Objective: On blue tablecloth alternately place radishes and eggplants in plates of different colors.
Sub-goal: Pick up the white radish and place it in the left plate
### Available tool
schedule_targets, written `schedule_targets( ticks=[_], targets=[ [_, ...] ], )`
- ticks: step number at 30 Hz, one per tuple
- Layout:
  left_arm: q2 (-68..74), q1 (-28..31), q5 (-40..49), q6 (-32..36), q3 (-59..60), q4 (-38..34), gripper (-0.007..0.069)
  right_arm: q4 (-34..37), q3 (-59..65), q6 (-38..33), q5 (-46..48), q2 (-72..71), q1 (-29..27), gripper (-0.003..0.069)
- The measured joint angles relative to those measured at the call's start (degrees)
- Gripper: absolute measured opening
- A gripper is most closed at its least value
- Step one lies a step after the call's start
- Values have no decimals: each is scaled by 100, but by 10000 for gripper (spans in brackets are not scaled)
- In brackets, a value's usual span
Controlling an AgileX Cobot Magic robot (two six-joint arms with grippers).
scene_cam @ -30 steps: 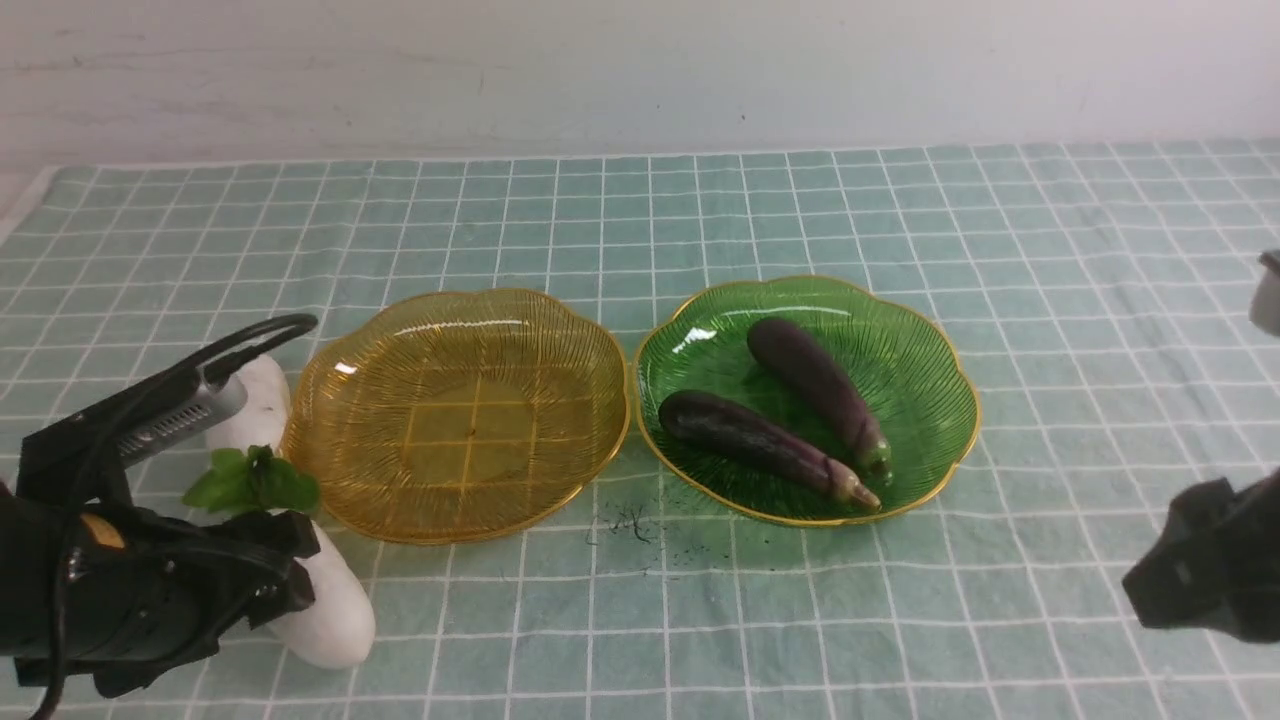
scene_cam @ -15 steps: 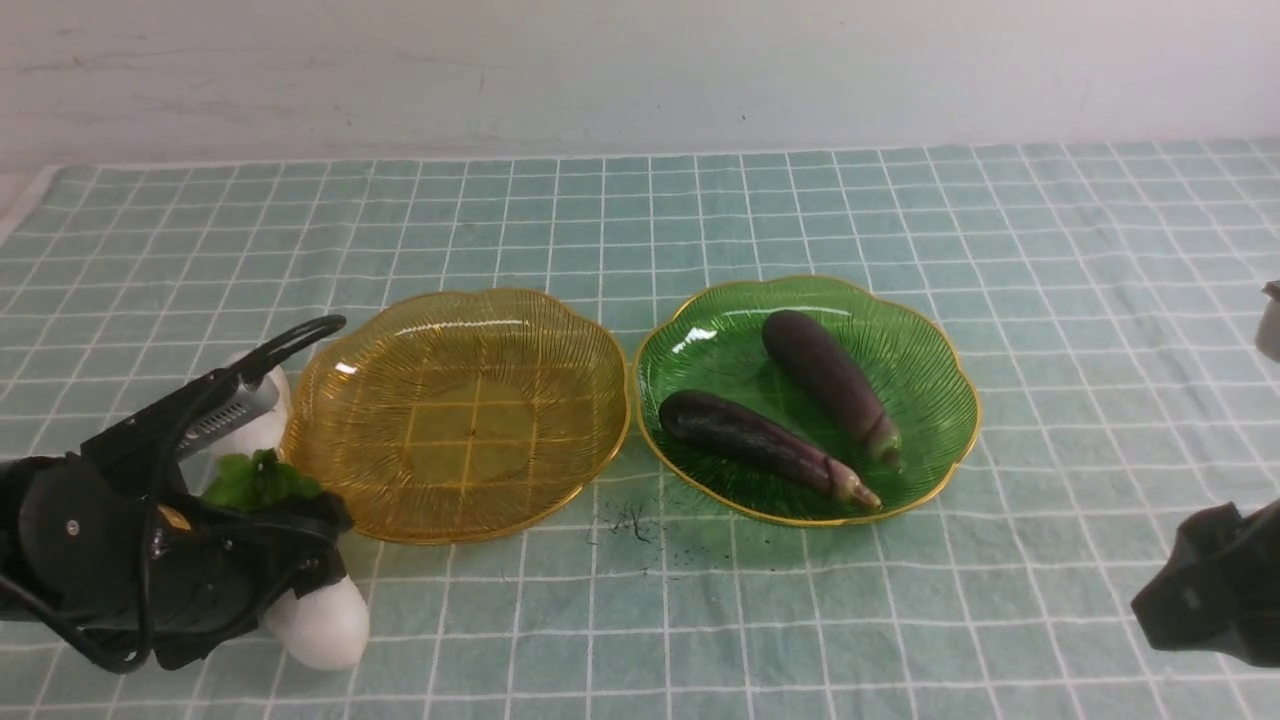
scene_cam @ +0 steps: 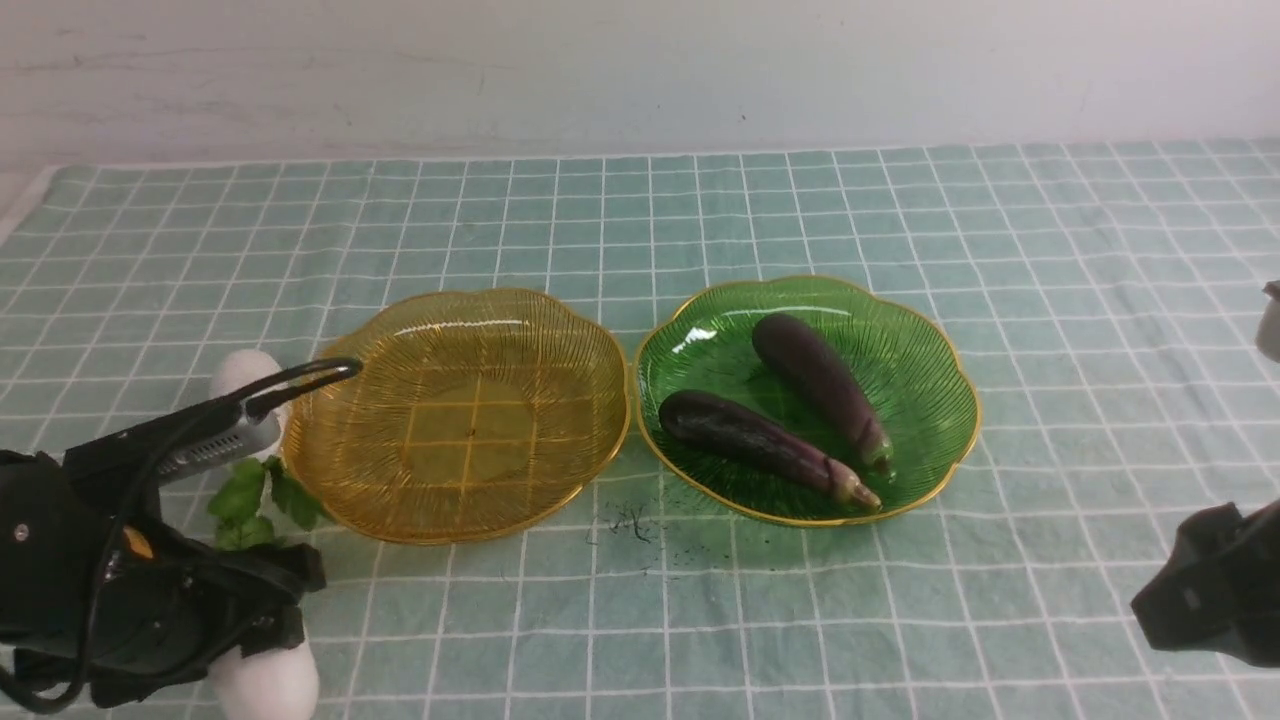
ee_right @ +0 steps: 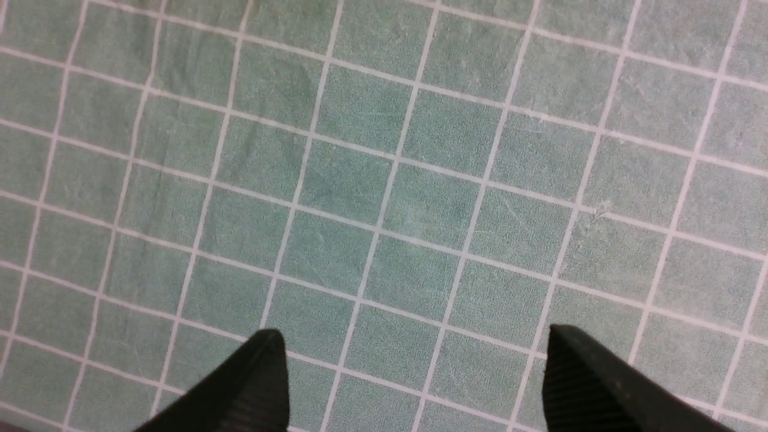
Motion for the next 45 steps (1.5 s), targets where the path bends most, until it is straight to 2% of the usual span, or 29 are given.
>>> schedule_targets(
  ticks=[4,10,13,18,27,30,33,36,39,42,45],
  targets=[
    [-480,0,961,149,-710,246,426,0,0,0,0,0,0,514],
    [-384,-116,1397,948,-1874,-52,426,0,0,0,0,0,0,514],
    [248,-420,1403,1509,-2543,-495,426,0,0,0,0,0,0,514],
    [1464,-778,1403,1691,-3290,-704,426,0,0,0,0,0,0,514],
    [3208,-897,1390,1705,-4417,-715,426,0,0,0,0,0,0,514],
    [3374,-897,1390,1705,-4586,-715,453,0,0,0,0,0,0,514],
    [3376,-897,1390,1705,-4765,-697,525,0,0,-60,0,0,0,514],
    [3308,-883,1424,1705,-4993,-615,558,0,0,-88,0,0,0,513],
    [3160,-770,1763,1652,-5437,-310,563,0,0,-107,0,0,0,513],
    [3129,-510,2247,1282,-5772,246,563,0,0,-107,0,0,0,513],
    [3150,47,2459,758,-5822,844,563,0,0,-109,0,0,0,513]
  ],
)
